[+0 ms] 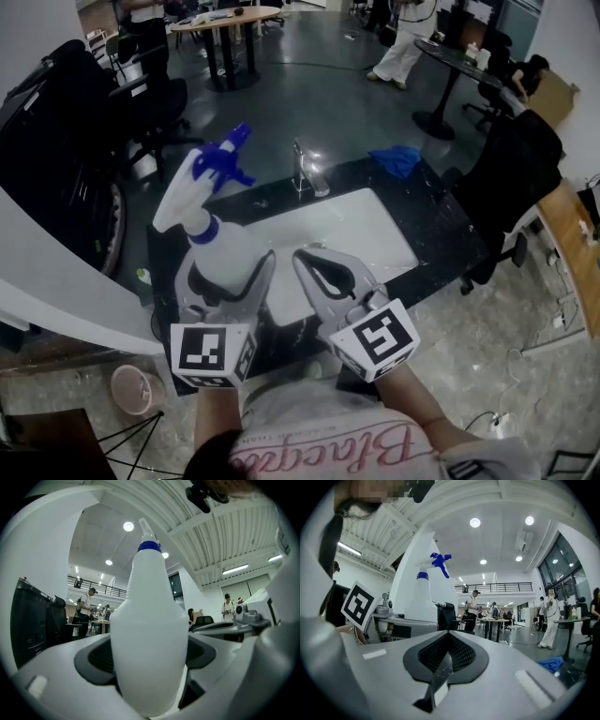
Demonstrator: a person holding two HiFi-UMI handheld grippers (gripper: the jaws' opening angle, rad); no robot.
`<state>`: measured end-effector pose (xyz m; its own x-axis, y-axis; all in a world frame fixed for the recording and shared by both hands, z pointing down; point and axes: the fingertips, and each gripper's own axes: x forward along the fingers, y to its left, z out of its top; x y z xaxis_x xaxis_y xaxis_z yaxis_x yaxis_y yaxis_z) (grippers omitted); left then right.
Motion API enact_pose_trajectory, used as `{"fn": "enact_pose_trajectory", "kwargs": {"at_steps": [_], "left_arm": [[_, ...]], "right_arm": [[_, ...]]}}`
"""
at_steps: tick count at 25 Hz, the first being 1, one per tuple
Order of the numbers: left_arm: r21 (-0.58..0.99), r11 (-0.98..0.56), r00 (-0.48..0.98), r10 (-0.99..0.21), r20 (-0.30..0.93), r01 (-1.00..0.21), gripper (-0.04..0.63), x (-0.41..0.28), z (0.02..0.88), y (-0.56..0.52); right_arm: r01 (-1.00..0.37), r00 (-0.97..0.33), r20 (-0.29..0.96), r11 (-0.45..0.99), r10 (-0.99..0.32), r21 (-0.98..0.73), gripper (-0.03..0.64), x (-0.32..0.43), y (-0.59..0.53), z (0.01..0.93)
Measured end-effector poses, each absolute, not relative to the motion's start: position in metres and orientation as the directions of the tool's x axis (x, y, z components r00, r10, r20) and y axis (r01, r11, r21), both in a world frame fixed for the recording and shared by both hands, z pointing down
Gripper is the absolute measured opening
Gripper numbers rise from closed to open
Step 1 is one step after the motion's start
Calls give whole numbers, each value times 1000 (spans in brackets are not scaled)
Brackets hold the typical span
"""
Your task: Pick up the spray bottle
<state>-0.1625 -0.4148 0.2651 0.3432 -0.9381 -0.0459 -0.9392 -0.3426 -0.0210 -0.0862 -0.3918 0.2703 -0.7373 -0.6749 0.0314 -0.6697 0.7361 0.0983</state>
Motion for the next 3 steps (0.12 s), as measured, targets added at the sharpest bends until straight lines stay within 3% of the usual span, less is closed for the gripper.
{"fn": "enact_pose_trajectory", "kwargs": {"at_steps": [3], "left_arm": [[-17, -347, 348, -937, -43, -938, 405, -164, 267, -416]], "right_arm": [[-672, -735, 31, 733, -678, 102, 0, -89, -393, 269]]}}
